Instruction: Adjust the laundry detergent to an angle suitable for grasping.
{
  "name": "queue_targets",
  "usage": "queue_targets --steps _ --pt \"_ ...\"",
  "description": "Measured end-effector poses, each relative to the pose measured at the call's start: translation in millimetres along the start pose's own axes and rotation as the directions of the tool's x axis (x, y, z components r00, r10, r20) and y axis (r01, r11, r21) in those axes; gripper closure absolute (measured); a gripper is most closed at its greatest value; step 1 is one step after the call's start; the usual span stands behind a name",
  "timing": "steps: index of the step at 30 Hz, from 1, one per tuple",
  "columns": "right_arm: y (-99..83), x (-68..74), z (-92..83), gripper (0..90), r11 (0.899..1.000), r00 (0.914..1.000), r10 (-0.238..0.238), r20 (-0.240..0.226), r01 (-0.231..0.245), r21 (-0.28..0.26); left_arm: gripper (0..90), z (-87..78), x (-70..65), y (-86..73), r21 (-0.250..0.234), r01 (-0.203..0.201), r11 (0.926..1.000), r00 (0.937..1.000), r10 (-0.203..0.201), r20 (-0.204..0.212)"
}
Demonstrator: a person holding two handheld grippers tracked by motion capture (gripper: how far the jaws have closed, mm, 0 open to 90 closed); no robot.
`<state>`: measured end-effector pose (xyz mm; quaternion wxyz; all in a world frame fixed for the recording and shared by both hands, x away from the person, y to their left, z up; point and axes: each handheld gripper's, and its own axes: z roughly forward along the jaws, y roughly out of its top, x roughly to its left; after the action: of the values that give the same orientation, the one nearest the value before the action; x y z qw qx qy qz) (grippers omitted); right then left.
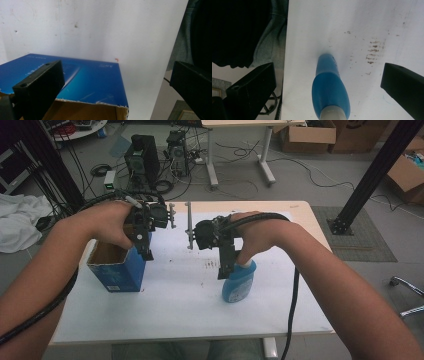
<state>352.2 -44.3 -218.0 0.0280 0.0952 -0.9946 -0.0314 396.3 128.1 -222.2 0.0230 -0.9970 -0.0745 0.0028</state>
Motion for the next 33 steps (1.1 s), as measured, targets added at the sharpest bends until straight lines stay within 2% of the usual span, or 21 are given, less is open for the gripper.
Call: queue_targets --steps 15,21,27,30,33 --pt "-3.4 1.3 -1.3 0.0 1.000 1.0000 -0.008 0.002 0.008 -0.003 0.1 -0.7 -0.7 1.3 -0.005 0.007 1.0000 1.0000 -0.007 -0.001" --pt "-8.0 2.2 -5.6 0.0 1.000 0.9997 -0.020 0.015 0.020 -0.019 0.1 -4.7 -1.3 3.3 0.007 -0.009 0.9999 0.9999 0.009 -0.008" --pt "-21.4 2.1 -13.2 0.0 0.998 0.9982 -0.033 0.050 0.035 -0.044 0.1 -5.0 -1.9 4.4 0.012 0.001 0.9999 1.0000 -0.001 -0.004" --pt "-26.6 1.4 -15.1 0.0 0.998 0.9982 -0.030 0.053 0.033 -0.053 0.1 -6.5 -1.5 4.4 0.020 -0.010 0.9997 0.9999 0.010 -0.008" --pt "-36.8 0.5 -17.6 0.0 0.998 0.9977 -0.020 0.064 0.024 -0.057 0.1 -6.0 -2.1 3.5 0.004 0.009 1.0000 0.9999 -0.009 -0.005"
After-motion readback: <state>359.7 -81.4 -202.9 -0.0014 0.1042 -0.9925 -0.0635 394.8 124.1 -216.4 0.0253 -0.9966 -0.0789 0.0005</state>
